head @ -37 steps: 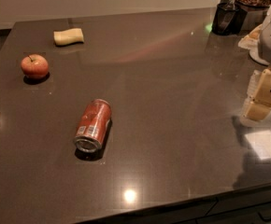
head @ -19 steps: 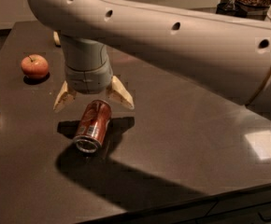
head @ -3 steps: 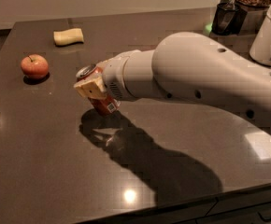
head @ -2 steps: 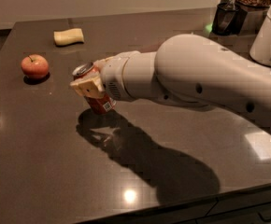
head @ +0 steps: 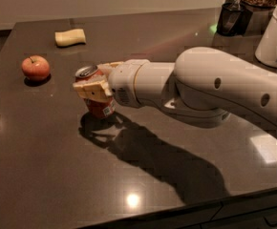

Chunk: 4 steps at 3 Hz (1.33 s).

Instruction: Place coke can upright

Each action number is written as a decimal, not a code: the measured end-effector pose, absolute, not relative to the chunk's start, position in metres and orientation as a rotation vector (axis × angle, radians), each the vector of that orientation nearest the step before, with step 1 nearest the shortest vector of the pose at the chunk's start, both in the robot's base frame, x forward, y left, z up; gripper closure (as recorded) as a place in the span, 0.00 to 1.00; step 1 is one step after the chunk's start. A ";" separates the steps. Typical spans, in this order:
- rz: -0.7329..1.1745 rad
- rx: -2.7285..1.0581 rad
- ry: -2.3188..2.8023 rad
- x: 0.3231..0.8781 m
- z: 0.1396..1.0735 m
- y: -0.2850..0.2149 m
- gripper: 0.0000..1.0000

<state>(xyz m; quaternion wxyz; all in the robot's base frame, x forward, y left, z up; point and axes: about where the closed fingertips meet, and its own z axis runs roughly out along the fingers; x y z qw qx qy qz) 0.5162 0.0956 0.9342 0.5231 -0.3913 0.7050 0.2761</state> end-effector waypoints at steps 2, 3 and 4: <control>0.802 -0.879 1.610 0.520 0.924 0.087 1.00; 0.810 -0.909 1.599 0.521 0.918 0.087 1.00; 0.789 -0.948 1.600 0.520 0.915 0.090 0.82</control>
Offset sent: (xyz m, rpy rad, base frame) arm 0.0089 -0.0173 -0.0247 0.1848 0.0097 0.0647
